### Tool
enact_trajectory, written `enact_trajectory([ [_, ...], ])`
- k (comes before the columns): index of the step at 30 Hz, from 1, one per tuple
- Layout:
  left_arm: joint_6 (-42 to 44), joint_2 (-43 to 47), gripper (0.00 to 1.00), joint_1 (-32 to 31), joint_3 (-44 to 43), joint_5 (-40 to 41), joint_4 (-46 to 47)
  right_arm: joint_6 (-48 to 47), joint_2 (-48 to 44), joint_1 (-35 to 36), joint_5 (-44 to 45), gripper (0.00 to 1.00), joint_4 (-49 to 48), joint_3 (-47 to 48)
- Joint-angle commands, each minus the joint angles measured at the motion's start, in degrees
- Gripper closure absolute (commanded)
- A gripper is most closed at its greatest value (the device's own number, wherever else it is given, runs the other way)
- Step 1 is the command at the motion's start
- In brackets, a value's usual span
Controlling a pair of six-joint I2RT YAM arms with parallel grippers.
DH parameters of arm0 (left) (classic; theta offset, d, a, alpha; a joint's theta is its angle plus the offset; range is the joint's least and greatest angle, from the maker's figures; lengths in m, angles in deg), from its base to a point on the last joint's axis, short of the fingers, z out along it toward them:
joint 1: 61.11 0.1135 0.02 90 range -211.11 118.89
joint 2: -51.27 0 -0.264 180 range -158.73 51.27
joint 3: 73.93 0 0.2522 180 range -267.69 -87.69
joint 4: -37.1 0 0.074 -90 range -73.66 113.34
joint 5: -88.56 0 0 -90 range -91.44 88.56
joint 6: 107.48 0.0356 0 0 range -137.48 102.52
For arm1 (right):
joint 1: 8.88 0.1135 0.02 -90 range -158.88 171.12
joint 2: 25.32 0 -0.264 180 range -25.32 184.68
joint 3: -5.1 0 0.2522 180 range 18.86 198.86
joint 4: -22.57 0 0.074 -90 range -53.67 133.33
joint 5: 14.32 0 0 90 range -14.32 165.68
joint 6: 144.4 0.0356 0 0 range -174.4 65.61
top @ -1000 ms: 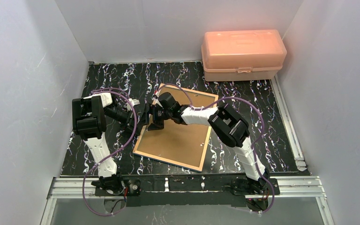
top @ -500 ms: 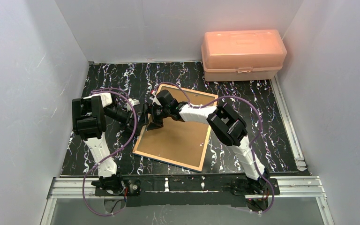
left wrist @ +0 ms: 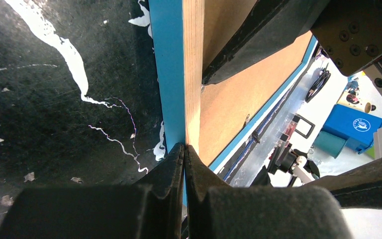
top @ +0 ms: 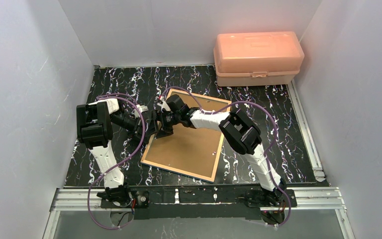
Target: Put the photo into the frame
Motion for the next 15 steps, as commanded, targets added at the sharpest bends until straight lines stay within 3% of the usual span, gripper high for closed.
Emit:
enact_trajectory([
  [1, 0.9, -1.1, 1.00, -0.6, -0.4, -2.0, -1.0, -4.1, 4.1, 0.8, -0.2, 0.11, 0.2, 2.9],
  [12, 0.7, -1.5, 1.00, -0.8, -0.5, -2.2, -1.0, -10.6, 3.1, 0.6, 1.8, 0.11, -2.5, 0.7],
  [15, 0.8, -1.5, 1.00, -0.7, -0.7, -2.2, -1.3, -12.1, 0.9, 0.1, 6.3, 0.11, -3.4, -1.9],
])
